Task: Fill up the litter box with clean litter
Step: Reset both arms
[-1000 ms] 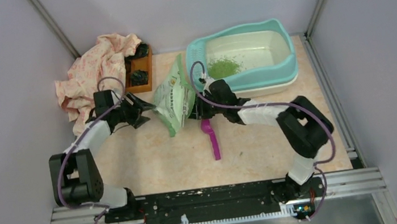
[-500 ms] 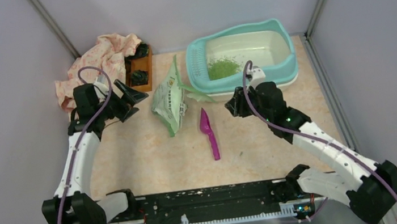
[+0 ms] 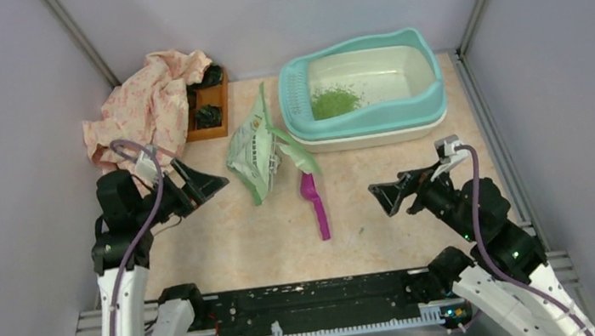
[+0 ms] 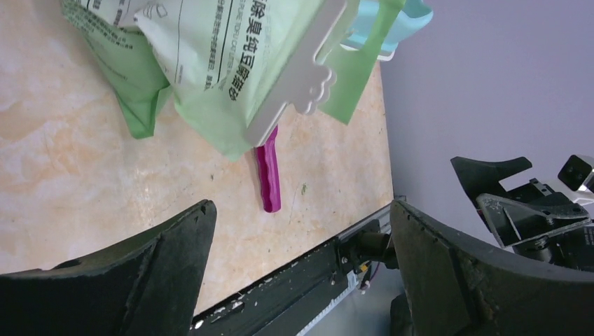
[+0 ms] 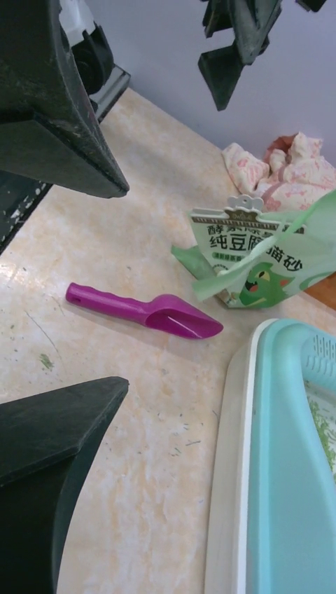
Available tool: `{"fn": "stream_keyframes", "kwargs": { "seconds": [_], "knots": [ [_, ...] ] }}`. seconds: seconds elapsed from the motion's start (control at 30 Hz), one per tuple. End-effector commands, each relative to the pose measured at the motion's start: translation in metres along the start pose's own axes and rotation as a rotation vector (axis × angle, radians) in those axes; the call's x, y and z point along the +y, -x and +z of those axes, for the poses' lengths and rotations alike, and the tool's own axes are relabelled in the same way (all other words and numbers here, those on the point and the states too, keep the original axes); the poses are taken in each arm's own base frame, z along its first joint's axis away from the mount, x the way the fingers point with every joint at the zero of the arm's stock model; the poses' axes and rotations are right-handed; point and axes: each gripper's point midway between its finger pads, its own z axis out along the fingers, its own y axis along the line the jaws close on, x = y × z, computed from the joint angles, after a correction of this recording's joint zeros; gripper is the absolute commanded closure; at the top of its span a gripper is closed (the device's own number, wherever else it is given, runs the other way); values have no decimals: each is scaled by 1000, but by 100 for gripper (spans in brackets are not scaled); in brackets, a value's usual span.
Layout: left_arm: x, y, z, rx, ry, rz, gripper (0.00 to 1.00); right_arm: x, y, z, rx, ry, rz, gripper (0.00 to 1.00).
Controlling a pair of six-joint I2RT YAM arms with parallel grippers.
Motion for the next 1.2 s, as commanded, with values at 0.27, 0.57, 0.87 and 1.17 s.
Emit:
{"fn": "stream_keyframes", "kwargs": {
  "seconds": [0.27, 0.57, 0.87, 1.17],
  "knots": [
    [-1, 18, -25, -208, 54, 179, 1, 29, -2, 25, 4, 168, 18, 2],
    [-134, 116, -25, -381, -250, 331, 1, 119, 78, 114, -73, 295, -65, 2],
    [-149, 216, 39, -502, 27, 677, 1, 0, 212, 120, -302, -103, -183, 2],
    [-40, 206, 8, -706, 365, 697, 1, -137, 140, 21, -469, -548, -270, 2]
  ]
}}
